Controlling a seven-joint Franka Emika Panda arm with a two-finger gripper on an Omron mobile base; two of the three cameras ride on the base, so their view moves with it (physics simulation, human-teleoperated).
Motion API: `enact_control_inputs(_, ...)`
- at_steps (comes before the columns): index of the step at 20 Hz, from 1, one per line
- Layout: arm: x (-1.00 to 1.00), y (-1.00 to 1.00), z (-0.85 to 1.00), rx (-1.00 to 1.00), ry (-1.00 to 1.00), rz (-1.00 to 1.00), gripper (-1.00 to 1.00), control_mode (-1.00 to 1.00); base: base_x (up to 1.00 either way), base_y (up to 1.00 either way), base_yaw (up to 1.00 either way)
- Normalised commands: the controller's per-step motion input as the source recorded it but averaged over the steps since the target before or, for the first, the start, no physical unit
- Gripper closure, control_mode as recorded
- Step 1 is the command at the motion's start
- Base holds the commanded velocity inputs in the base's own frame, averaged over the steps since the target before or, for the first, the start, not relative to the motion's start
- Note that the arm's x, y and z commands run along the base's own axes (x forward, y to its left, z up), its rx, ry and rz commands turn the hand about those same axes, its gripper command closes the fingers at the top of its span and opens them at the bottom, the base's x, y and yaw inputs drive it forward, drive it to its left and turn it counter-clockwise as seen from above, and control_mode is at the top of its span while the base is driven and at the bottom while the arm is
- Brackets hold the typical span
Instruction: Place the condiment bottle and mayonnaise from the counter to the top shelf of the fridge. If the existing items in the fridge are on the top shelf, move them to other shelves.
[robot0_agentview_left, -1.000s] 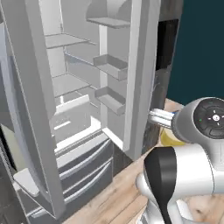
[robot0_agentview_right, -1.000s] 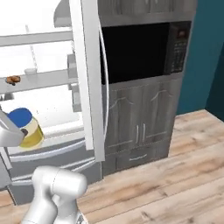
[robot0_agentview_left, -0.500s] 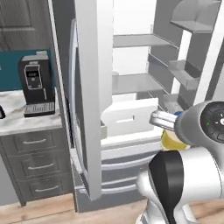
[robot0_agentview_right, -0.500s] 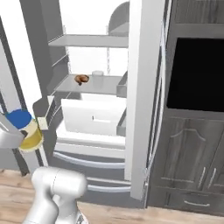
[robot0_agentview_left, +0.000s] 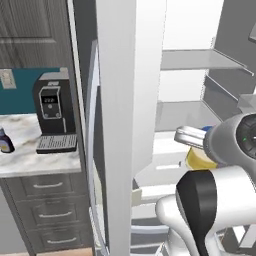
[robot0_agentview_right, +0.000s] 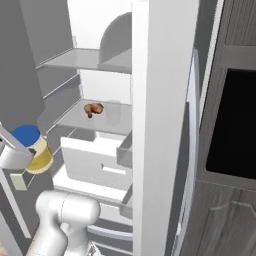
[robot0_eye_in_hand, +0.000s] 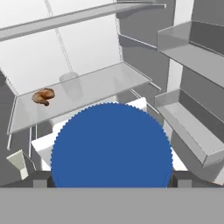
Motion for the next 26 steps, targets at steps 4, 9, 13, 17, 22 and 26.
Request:
enact_control_inputs(4, 0.00, 0.00, 0.00, 0.00, 0.00, 0.00, 1.00, 1.00, 0.76, -0.15, 0.15)
enact_control_inputs(9, 0.03, -0.15, 0.15, 0.04, 0.00, 0.01, 1.00, -1.00, 0.32, -0.42, 0.08)
enact_control_inputs(13, 0.49, -0.66, 0.81, 0.19, 0.00, 0.04, 1.00, -1.00, 0.00, 0.00, 0.00)
enact_control_inputs(17, 0.93, -0.27, 0.79, 0.06, 0.01, 0.00, 1.00, -1.00, 0.00, 0.00, 0.00)
enact_control_inputs(22, 1.00, 0.00, 0.47, 0.01, -0.13, 0.00, 1.00, -1.00, 0.00, 0.00, 0.00)
enact_control_inputs(26, 1.00, 0.00, 0.13, 0.04, -0.15, 0.00, 1.00, -1.00, 0.00, 0.00, 0.00)
